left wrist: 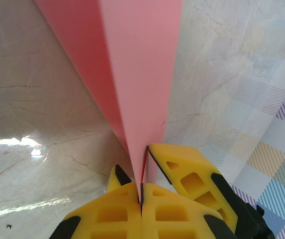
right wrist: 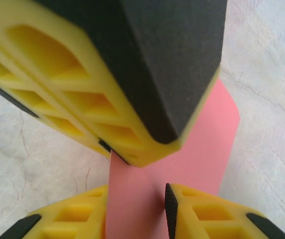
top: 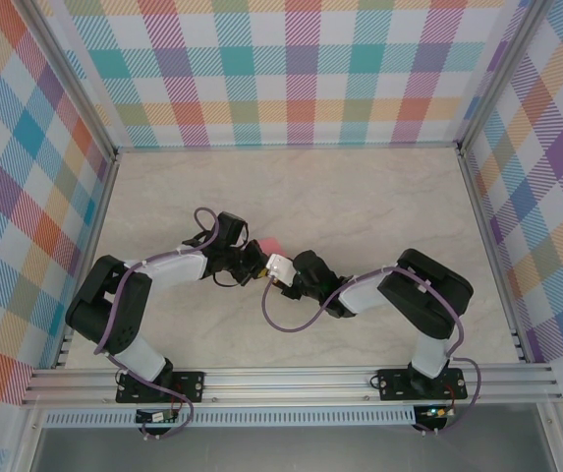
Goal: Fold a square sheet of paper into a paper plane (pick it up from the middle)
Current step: Fold the wing for the fifth time at the center of the table.
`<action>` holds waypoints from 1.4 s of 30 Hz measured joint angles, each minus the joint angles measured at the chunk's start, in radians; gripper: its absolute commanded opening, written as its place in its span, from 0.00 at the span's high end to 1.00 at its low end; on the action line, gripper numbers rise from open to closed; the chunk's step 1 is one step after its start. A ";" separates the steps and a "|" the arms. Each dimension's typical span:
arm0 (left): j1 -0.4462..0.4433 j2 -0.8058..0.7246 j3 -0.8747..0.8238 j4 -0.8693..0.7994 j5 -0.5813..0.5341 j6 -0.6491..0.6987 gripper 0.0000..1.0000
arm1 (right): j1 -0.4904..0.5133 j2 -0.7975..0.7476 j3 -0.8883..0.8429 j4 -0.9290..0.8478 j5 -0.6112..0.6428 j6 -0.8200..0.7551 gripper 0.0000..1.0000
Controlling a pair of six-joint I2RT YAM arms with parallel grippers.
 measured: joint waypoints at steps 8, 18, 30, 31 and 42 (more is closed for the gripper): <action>0.000 0.000 0.002 -0.016 -0.002 0.000 0.98 | 0.000 0.002 0.000 0.010 0.000 0.003 0.76; 0.000 0.000 0.006 -0.021 -0.008 0.000 0.93 | 0.000 0.002 0.000 0.012 -0.008 0.027 0.84; 0.137 -0.101 0.019 -0.129 -0.027 0.066 0.57 | -0.017 -0.014 0.003 -0.066 -0.100 0.148 0.88; 0.156 -0.117 0.019 -0.137 -0.030 0.070 0.56 | -0.022 -0.018 0.004 -0.081 -0.118 0.167 0.88; 0.198 -0.283 -0.166 -0.010 -0.008 0.077 0.62 | -0.106 -0.026 0.079 -0.214 -0.340 0.442 0.84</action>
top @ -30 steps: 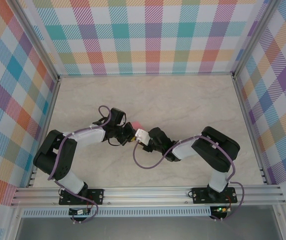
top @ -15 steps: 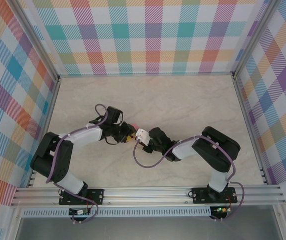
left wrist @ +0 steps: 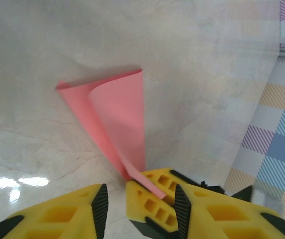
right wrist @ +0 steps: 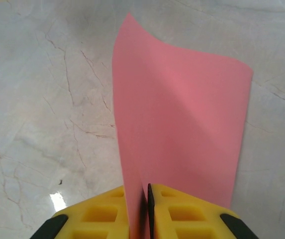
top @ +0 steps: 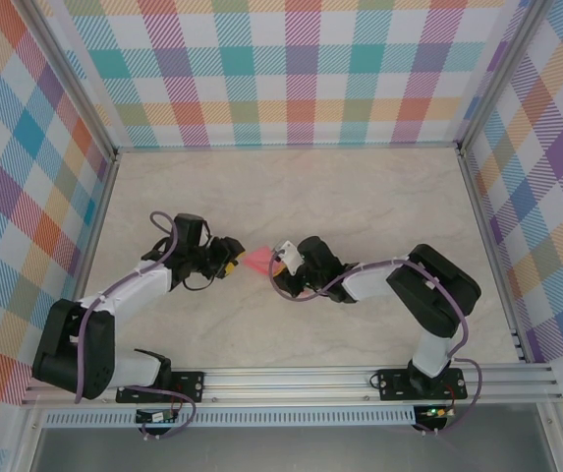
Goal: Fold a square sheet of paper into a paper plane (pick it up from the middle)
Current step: Fold the wing for the fifth time at the center of the table.
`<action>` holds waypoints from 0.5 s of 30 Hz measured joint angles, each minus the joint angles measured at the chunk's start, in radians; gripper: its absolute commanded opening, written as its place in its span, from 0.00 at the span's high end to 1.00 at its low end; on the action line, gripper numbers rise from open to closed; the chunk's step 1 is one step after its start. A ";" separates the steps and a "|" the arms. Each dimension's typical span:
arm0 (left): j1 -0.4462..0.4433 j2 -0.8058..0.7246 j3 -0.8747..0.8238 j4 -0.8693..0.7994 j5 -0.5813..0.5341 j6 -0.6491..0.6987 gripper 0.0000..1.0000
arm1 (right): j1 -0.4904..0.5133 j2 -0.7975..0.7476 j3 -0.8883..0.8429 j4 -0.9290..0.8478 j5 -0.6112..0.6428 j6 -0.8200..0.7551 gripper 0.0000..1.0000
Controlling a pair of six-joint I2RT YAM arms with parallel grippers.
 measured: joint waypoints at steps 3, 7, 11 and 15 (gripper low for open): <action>-0.014 0.000 -0.068 0.060 0.016 -0.019 0.65 | -0.021 0.000 0.005 -0.010 -0.053 0.081 0.84; -0.055 0.027 -0.093 0.140 0.028 -0.033 0.69 | -0.045 0.004 0.019 -0.021 -0.121 0.178 0.83; -0.098 0.081 -0.091 0.223 0.036 -0.043 0.72 | -0.060 0.031 0.051 -0.035 -0.185 0.261 0.83; -0.113 0.124 -0.087 0.260 0.039 -0.044 0.74 | -0.070 0.065 0.085 -0.061 -0.240 0.324 0.84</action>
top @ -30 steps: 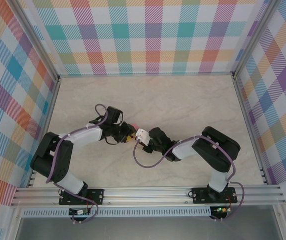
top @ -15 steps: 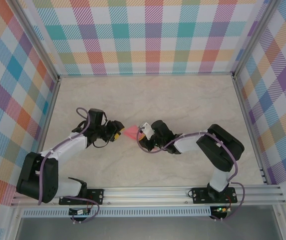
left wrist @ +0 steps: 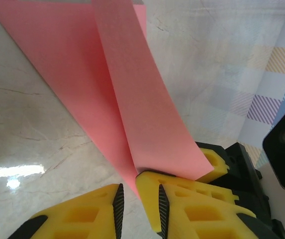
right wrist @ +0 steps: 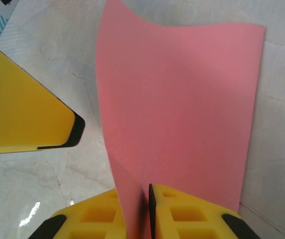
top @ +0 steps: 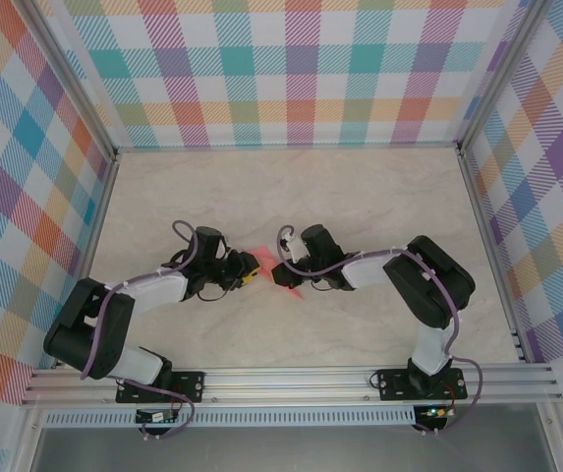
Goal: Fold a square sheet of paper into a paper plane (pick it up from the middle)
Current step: Fold the wing for the fifth time at the center of the table.
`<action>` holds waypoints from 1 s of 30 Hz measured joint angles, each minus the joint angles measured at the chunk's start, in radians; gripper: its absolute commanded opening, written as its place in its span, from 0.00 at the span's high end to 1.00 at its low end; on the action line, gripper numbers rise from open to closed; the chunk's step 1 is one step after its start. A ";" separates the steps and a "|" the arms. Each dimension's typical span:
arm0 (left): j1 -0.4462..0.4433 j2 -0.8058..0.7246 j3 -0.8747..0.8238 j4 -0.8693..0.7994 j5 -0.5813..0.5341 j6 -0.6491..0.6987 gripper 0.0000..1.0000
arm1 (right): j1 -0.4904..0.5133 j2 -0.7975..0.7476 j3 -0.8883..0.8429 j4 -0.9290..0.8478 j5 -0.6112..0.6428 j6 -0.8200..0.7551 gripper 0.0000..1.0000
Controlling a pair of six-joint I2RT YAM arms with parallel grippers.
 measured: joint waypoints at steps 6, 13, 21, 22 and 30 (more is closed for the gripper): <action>0.000 0.016 0.017 0.014 -0.005 0.002 0.76 | -0.003 0.043 0.048 -0.046 -0.055 0.060 0.88; 0.000 0.024 0.024 0.021 -0.014 0.009 0.77 | -0.016 0.064 0.090 -0.097 -0.103 0.109 0.90; 0.000 0.045 0.030 0.021 -0.024 0.031 0.79 | -0.047 0.135 0.165 -0.146 -0.217 0.171 0.91; 0.000 0.046 0.030 0.021 -0.024 0.031 0.79 | -0.048 0.136 0.168 -0.154 -0.225 0.175 0.91; 0.000 0.048 0.030 0.021 -0.047 0.042 0.82 | -0.047 0.158 0.210 -0.224 -0.256 0.156 0.90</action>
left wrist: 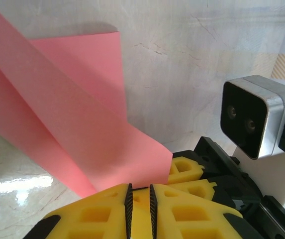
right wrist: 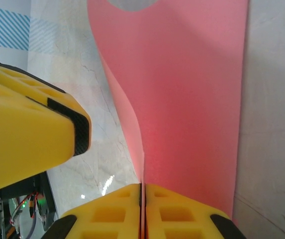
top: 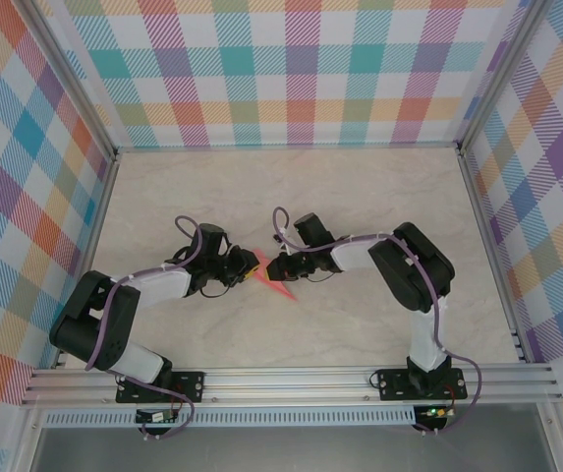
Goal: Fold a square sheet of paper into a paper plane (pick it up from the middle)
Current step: Fold the wing for the fifth time at the center of the table.
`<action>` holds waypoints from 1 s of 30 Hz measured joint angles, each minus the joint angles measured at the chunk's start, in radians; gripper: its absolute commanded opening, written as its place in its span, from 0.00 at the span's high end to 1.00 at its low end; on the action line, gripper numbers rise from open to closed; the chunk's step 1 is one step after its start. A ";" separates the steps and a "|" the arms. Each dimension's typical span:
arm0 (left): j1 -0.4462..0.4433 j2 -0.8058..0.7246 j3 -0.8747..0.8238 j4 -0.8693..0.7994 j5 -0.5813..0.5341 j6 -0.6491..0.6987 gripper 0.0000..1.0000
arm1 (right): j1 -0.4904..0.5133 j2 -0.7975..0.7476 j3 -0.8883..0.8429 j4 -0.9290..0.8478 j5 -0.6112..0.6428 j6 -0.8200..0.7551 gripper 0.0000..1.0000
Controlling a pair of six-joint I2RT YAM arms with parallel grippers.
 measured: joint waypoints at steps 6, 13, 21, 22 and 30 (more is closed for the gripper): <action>0.000 0.027 0.000 0.001 -0.003 0.008 0.85 | 0.000 0.027 0.036 -0.066 0.000 -0.027 0.91; -0.001 0.059 0.000 0.008 -0.003 0.009 0.86 | 0.000 0.036 0.061 -0.109 0.000 -0.039 0.91; -0.001 0.105 0.004 0.019 -0.003 0.012 0.87 | 0.000 0.036 0.070 -0.129 0.000 -0.053 0.88; -0.001 0.111 0.008 0.021 -0.003 0.012 0.87 | 0.000 0.036 0.071 -0.132 0.000 -0.053 0.88; -0.001 0.117 0.027 0.015 -0.021 0.020 0.88 | 0.000 0.036 0.092 -0.169 -0.011 -0.069 0.75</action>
